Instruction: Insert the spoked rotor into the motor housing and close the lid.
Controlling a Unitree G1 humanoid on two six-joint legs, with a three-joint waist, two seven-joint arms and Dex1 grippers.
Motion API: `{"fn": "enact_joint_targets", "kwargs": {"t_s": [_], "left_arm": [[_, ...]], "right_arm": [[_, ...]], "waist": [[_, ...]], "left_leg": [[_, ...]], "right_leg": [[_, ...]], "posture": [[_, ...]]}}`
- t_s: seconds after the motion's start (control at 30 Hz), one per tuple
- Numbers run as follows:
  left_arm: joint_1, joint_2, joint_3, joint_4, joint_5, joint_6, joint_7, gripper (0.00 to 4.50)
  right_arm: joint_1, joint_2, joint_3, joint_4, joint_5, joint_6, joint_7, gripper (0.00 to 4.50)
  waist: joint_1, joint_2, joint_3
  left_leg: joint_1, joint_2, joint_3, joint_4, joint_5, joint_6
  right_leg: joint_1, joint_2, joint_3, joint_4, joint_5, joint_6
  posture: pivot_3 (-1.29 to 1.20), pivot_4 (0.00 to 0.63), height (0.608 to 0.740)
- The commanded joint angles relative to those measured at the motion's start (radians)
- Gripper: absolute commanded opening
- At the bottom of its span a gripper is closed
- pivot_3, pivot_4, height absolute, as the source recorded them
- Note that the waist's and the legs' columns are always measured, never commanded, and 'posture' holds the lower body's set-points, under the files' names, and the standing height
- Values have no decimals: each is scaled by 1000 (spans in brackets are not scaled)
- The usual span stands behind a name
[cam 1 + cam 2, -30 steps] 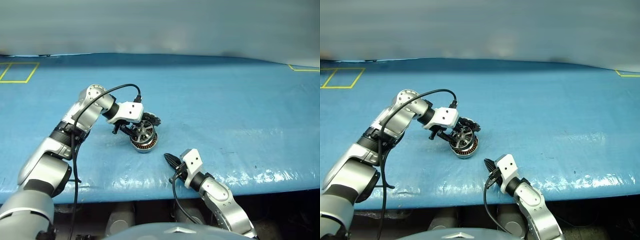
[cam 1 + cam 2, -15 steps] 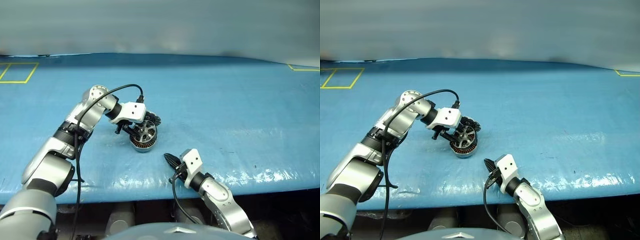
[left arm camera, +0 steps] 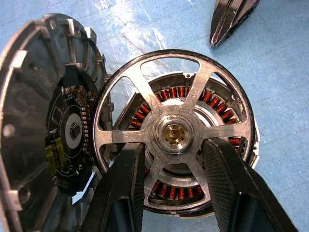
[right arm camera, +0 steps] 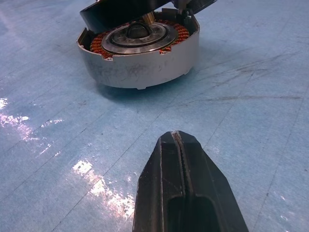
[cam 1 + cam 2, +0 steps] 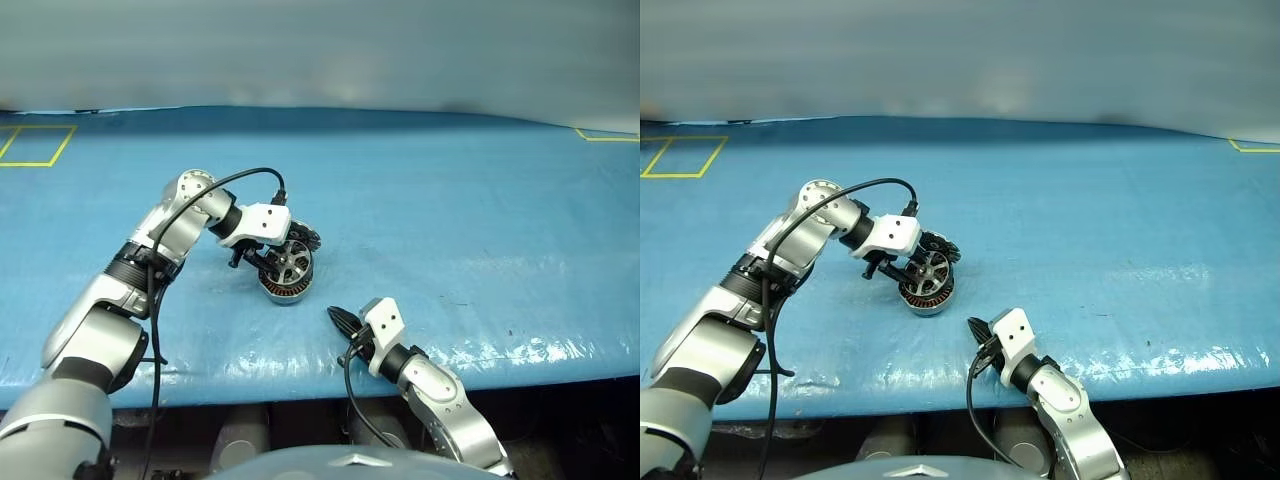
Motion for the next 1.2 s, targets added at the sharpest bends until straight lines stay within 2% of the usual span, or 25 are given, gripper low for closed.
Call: {"fn": "enact_joint_targets", "kwargs": {"t_s": [0.03,0.5,0.83,1.2], "left_arm": [[-18,17,47,-32,-23,7,5,1514],[22,61,97,-134,-96,84,-18,1514],[129,159,163,-315,-164,185,-3,1514],[282,230,274,-465,-244,249,100,1514]], "right_arm": [[-4,3,3,-21,7,-1,5,0],[-7,0,10,-20,4,6,13,0],[-13,-8,10,-25,10,22,21,0],[-32,-38,-36,-176,65,287,-8,0]], "waist": [[0,0,0],[0,0,0],[-4,0,0],[-1,0,1]], "left_leg": [[0,0,0,0,0,0],[0,0,0,0,0,0],[-1,0,0,0,0,0],[-1,0,0,0,0,0]], "right_leg": [[0,0,0,0,0,0],[0,0,0,0,0,0],[-1,0,0,0,0,0],[-1,0,0,0,0,0]], "posture": [[0,150,740],[0,150,740],[0,150,740],[0,150,740]]}}
